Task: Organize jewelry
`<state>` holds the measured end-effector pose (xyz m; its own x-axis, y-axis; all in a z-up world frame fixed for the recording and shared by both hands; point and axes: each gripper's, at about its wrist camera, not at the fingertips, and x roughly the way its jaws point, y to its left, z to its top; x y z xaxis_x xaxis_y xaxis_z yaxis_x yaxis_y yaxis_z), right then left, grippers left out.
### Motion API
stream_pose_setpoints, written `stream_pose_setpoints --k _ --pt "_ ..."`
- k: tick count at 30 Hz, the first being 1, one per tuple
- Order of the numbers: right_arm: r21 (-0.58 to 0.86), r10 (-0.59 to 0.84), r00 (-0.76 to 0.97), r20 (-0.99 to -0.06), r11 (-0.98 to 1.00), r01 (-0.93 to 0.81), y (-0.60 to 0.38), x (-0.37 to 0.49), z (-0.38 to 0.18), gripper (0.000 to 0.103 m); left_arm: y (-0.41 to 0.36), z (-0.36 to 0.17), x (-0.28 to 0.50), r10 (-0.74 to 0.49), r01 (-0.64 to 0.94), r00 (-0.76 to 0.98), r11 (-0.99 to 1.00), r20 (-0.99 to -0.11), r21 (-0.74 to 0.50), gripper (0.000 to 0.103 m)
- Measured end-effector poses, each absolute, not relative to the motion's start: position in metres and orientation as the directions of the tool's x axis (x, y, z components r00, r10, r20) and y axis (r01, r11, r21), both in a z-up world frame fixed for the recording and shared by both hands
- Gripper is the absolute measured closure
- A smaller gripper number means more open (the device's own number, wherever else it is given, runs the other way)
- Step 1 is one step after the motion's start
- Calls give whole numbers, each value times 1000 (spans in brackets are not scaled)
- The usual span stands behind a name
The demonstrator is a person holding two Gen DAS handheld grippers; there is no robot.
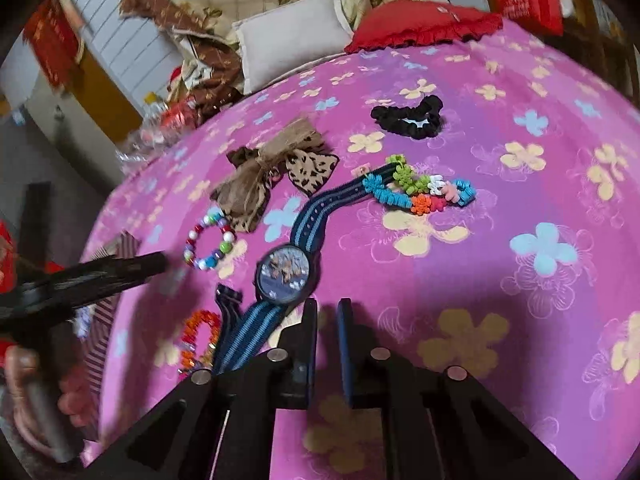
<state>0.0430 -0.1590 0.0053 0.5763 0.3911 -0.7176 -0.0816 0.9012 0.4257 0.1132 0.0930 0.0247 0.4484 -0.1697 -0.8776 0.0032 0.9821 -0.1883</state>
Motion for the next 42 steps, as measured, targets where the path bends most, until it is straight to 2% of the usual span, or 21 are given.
stream_pose_setpoints --k 3,5,6,7,8,9,15,22,30,35,42 --pt "438 408 579 -706 894 -96 -160 43 6 83 75 16 132 -147 28 428 988 -892 -149 41" --pt "438 406 588 -700 894 -94 -161 41 6 72 66 14 139 -120 46 433 993 -893 -111 41" --pt "443 408 591 -695 891 -94 -162 41 6 72 63 14 141 -107 49 437 994 -893 -95 46" --pt "451 414 593 -691 888 -94 -162 40 7 72 61 15 141 -96 48 443 995 -892 -83 70" --pt "454 416 594 -688 886 -94 -163 40 7 72 60 15 140 -78 46 444 997 -893 -64 88" --pt "455 416 595 -687 885 -94 -163 40 7 72 60 15 139 -77 53 440 997 -894 -60 95" --pt "455 422 590 -688 884 -102 -162 37 5 72 72 19 109 -138 74 430 990 -892 -117 95" --pt "454 432 576 -693 884 -117 -153 26 8 72 108 31 27 -183 83 477 983 -860 -163 95" --pt "380 474 567 -674 880 -285 -100 -5 43 72 123 26 -33 -231 123 520 973 -822 -195 95" --pt "284 461 471 -752 871 -400 -44 1 41 72 135 11 -41 -270 116 508 962 -818 -246 95" --pt "138 290 440 -850 928 -346 -13 35 14 72 151 8 -49 -324 129 515 945 -794 -302 95"
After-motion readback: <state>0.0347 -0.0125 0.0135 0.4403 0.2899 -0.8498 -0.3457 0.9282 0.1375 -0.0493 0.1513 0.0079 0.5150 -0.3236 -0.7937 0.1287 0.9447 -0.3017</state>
